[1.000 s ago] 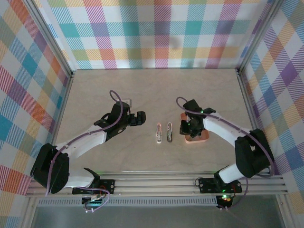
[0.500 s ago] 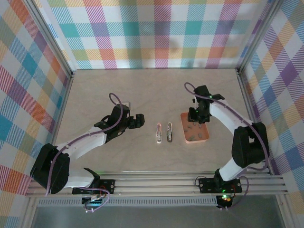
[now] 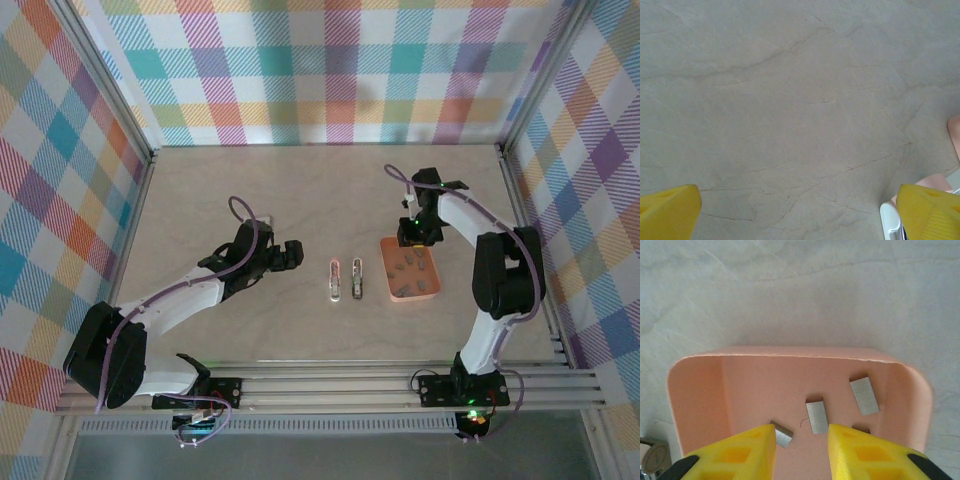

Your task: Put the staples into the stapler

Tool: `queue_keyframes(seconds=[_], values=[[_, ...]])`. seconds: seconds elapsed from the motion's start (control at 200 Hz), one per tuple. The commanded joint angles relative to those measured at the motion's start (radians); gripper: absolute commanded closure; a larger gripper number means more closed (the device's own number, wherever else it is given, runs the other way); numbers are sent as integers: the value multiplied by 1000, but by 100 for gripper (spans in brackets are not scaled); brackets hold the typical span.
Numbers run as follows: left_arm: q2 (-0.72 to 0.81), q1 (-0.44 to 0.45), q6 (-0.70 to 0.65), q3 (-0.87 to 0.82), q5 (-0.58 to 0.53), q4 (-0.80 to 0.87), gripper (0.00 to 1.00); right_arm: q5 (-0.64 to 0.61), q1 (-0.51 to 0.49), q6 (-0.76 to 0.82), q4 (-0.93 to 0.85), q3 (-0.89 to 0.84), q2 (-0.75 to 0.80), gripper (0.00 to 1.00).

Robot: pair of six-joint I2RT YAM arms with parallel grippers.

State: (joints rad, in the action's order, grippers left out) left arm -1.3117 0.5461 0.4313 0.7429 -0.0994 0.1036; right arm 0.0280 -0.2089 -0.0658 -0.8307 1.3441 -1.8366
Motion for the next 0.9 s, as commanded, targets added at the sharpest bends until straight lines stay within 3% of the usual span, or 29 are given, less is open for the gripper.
queue_keyframes(seconds=[0.0, 0.425, 0.895], values=[[-13, -8, 15, 32, -17, 6, 0, 2, -6, -25, -35, 15, -25, 68], [-51, -8, 10, 63, 2, 2, 0, -23, -13, -60, 54, -42, -75, 73], [-24, -7, 6, 46, -10, 10, 0, -66, -32, -64, 79, -61, -110, 73]])
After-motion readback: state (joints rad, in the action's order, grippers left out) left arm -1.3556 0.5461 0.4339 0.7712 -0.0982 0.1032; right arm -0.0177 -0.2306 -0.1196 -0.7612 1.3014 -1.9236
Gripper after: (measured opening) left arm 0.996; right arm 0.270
